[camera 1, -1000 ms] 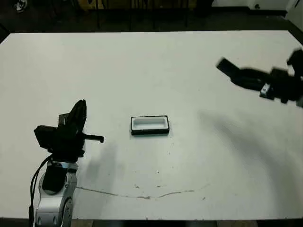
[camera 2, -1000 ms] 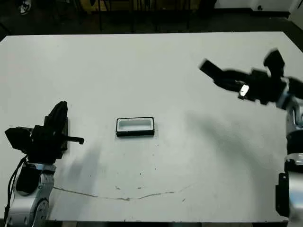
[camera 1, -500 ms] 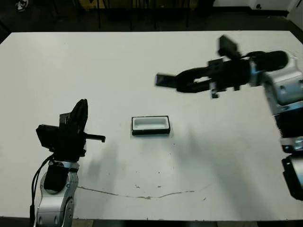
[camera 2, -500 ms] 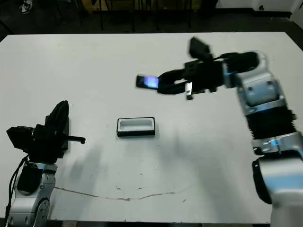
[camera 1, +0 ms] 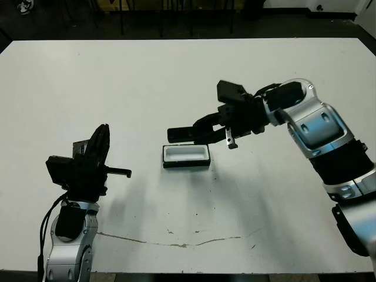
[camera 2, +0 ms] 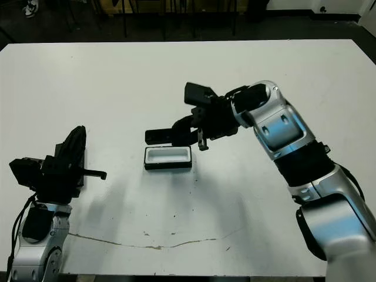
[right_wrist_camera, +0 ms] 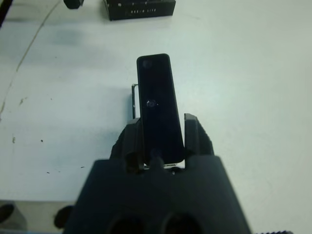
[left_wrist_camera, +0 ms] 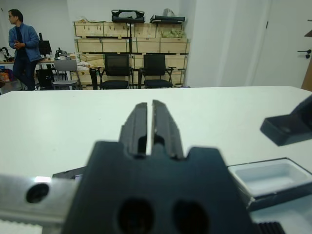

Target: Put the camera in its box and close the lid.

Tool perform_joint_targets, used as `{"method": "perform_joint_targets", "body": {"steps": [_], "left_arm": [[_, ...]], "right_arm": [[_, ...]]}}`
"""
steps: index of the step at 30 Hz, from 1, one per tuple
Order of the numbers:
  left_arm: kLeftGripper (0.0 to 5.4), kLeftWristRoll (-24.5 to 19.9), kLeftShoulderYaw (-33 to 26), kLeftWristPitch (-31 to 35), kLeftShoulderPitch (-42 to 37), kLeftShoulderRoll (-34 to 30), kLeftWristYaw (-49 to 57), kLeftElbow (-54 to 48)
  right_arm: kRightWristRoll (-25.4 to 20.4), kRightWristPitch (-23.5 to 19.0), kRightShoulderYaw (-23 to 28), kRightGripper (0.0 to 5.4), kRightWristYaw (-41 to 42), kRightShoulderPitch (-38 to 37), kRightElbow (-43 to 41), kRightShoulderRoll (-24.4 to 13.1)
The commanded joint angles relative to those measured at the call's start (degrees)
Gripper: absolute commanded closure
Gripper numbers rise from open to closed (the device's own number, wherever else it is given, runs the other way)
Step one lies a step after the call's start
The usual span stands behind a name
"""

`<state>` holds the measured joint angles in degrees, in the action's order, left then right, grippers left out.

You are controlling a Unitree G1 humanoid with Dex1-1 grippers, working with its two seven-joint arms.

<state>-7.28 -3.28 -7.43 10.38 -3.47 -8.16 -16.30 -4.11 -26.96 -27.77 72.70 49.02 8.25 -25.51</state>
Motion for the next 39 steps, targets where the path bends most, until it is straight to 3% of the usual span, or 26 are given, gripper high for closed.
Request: {"method": "perform_joint_targets", "body": {"steps": [1, 20, 34, 39], "left_arm": [[5.4, -0.1, 0.1, 0.4, 0.9, -0.1, 0.0, 0.8], [5.4, 0.7, 0.4, 0.2, 1.5, 0.0, 0.6, 0.4], [5.4, 1.3, 0.7, -0.7, 1.6, -0.1, 0.9, 1.0], [5.4, 1.0, 0.7, -0.3, 1.7, 0.0, 1.0, 0.8]], "right_arm": [[1.0, 0.4, -1.0, 4.69, -0.5, -1.2, 1.3, 0.6], [4.9, -0.8, -3.9, 4.69, -1.0, -1.7, 2.9, 0.6], [7.3, 3.7, -5.3, 4.69, -0.6, -2.0, 6.5, 1.8], [8.3, 3.1, -5.6, 4.69, -0.7, -1.8, 7.3, 2.6]]}}
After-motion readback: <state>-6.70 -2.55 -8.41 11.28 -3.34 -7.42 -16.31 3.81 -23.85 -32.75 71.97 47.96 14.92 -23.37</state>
